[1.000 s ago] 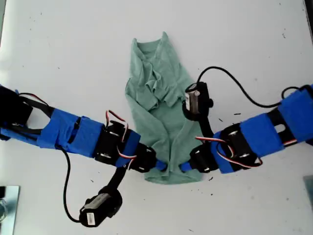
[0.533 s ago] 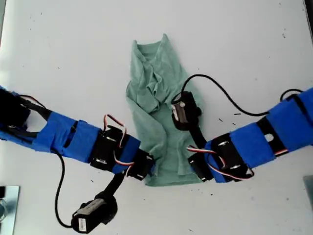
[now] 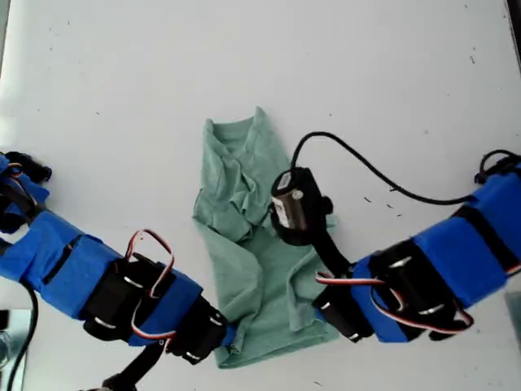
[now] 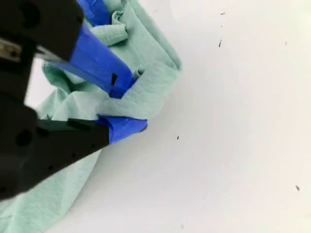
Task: Fold t shirt
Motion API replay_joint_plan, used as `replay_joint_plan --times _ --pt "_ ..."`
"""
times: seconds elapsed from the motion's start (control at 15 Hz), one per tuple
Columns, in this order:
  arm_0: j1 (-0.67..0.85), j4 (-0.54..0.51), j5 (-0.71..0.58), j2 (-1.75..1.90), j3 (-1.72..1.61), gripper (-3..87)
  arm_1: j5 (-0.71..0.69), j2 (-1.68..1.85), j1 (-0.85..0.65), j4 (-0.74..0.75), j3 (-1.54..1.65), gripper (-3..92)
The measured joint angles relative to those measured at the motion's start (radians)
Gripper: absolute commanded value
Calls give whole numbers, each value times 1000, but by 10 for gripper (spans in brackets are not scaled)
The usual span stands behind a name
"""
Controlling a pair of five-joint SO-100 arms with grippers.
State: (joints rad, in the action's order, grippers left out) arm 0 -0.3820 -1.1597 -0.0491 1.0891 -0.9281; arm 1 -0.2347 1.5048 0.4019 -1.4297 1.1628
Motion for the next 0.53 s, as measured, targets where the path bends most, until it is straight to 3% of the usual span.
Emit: replay_joint_plan --times 0.2,0.33,0.53 --pt "67 -46 12 104 -84 -2 -83 100 -141 6 89 15" --pt "155 -55 -17 206 -156 -2 -219 129 -281 98 124 15" --pt "362 -35 -95 408 -391 -2 -391 129 -508 184 135 15"
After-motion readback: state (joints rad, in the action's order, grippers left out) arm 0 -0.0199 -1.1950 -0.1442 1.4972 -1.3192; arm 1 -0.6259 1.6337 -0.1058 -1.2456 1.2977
